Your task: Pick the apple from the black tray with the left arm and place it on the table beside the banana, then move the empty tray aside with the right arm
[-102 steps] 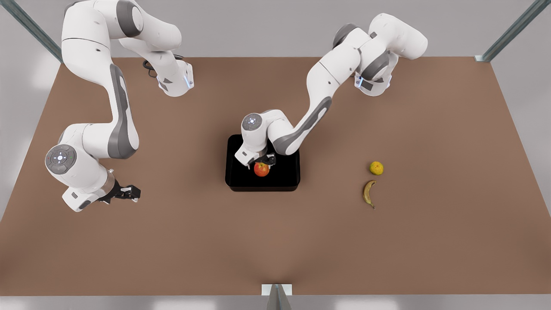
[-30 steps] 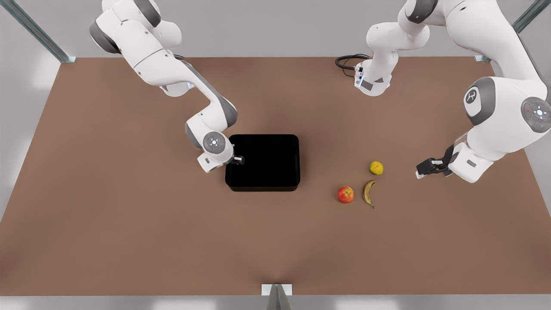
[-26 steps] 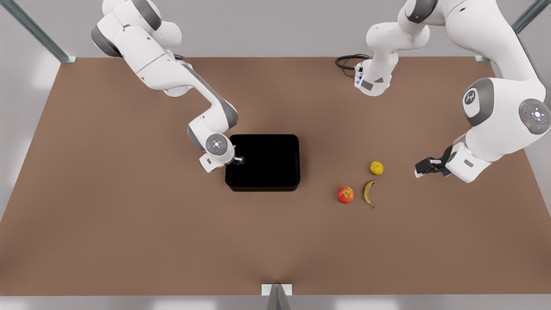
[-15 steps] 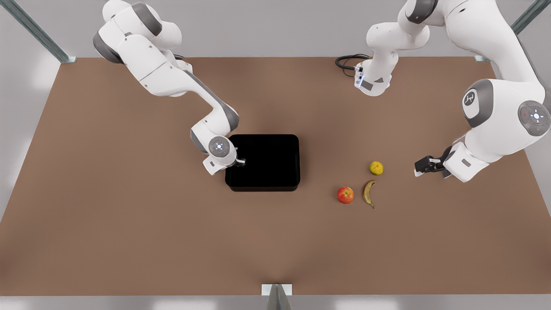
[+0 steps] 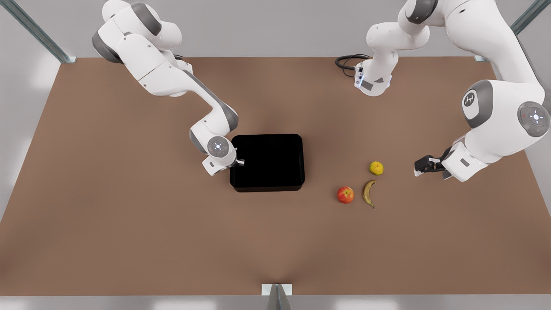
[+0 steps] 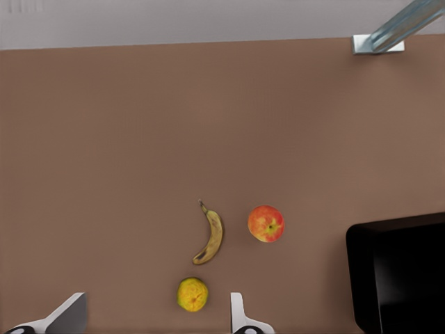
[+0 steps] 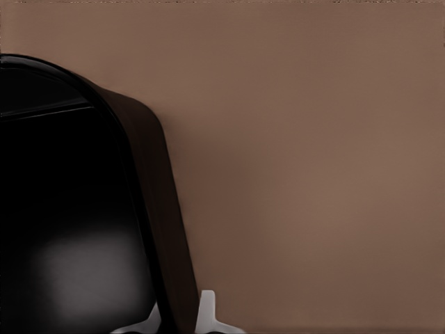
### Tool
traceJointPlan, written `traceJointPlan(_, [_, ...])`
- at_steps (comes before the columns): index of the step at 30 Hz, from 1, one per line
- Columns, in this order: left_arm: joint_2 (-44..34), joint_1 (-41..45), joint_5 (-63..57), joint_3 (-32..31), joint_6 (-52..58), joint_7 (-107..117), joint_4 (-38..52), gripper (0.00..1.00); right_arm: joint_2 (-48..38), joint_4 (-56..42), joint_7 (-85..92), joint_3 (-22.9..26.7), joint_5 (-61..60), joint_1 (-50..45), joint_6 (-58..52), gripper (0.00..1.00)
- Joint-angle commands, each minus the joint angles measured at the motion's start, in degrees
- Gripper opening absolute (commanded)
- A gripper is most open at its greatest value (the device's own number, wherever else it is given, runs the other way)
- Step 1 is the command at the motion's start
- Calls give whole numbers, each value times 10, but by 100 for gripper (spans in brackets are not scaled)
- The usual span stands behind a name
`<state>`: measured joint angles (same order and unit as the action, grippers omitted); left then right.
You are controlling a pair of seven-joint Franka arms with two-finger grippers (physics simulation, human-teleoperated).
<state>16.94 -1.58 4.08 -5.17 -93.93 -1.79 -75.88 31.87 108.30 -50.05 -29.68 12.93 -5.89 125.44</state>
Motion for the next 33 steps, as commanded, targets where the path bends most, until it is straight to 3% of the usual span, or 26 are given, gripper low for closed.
traceJointPlan(1, [-1,0,0,0,-1,-23,0,100,-2,-1,3,0,0,0,-2,32])
traceJointPlan(11, [-1,-2,-1,0,-2,-24,1,100,-26,-3,4,-16,-2,9,-27,16])
traceJointPlan(21, [-2,-2,0,0,0,-25,0,100,-112,-12,139,-9,-47,29,-129,12])
traceJointPlan(33, [-1,-1,0,0,0,-24,0,100,-154,-54,458,149,-87,30,-228,10])
